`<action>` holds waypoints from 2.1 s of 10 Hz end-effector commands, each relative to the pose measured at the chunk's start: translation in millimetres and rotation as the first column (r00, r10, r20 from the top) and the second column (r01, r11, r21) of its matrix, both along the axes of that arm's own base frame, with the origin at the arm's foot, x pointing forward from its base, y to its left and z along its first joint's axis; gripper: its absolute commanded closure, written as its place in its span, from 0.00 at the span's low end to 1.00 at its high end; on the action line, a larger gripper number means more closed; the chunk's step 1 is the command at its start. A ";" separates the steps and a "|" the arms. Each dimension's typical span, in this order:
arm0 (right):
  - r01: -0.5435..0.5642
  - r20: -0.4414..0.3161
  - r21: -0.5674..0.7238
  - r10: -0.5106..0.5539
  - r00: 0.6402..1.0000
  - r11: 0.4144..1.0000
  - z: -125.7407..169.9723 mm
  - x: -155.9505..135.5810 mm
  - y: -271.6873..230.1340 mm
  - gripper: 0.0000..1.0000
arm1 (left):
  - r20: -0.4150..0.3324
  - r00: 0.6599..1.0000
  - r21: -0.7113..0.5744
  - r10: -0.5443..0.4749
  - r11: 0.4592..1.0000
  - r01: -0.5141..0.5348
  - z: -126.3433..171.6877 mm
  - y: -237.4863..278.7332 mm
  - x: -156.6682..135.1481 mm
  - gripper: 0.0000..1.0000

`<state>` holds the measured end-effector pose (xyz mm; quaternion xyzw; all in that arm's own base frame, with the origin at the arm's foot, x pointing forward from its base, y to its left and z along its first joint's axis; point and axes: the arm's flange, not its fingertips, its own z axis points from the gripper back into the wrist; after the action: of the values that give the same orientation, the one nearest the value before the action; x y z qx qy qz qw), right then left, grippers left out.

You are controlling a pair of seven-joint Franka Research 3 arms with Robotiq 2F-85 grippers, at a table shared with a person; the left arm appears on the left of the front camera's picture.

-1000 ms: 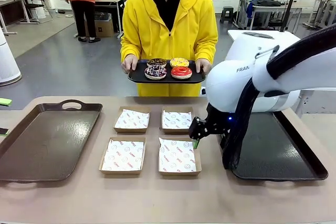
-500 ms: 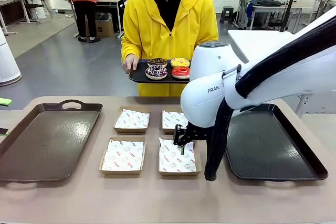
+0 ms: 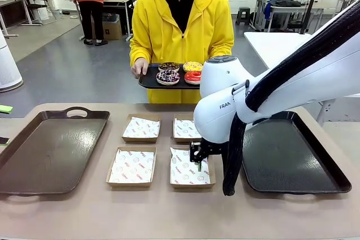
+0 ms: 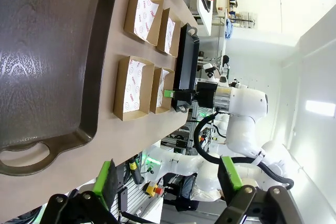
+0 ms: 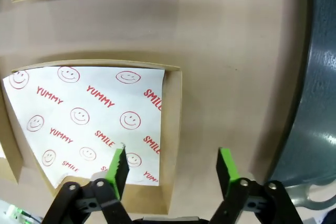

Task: Individually package the donuts and arrange them on the tray.
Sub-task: Pick up one Paper togo box.

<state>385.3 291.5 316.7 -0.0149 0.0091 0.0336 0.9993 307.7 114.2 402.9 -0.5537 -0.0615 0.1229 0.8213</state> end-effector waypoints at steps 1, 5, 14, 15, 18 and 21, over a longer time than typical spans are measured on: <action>-0.012 0.016 -0.008 0.012 1.000 1.000 -1.9 7.1 6.8 0.66 | 0.006 1.000 -0.017 0.008 1.000 -0.008 1.8 0.6 0.2 0.00; 0.010 0.011 0.009 -0.010 1.000 1.000 -1.0 6.2 3.7 0.91 | 0.006 1.000 -0.017 0.008 1.000 -0.008 1.8 0.6 0.2 0.00; -0.078 0.078 0.047 0.074 0.994 0.996 111.9 -39.2 8.0 1.00 | 0.006 1.000 -0.017 0.008 1.000 -0.008 1.8 0.6 0.2 0.00; -0.073 0.092 0.029 0.071 0.993 0.997 141.9 -40.3 7.9 1.00 | 0.006 1.000 -0.017 0.008 1.000 -0.008 1.8 0.6 0.2 0.00; -0.031 0.020 -0.038 0.032 0.999 0.999 207.1 -2.1 6.6 1.00 | 0.006 1.000 -0.017 0.008 1.000 -0.008 1.8 0.6 0.2 0.00; 0.026 -0.045 -0.028 -0.027 0.999 0.999 222.8 75.5 9.9 1.00 | 0.006 1.000 -0.017 0.008 1.000 -0.008 1.8 0.6 0.2 0.00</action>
<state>435.4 283.8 532.5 -0.0218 0.0178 0.0247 0.9993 307.8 114.3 403.0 -0.5536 -0.0616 0.1229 0.8214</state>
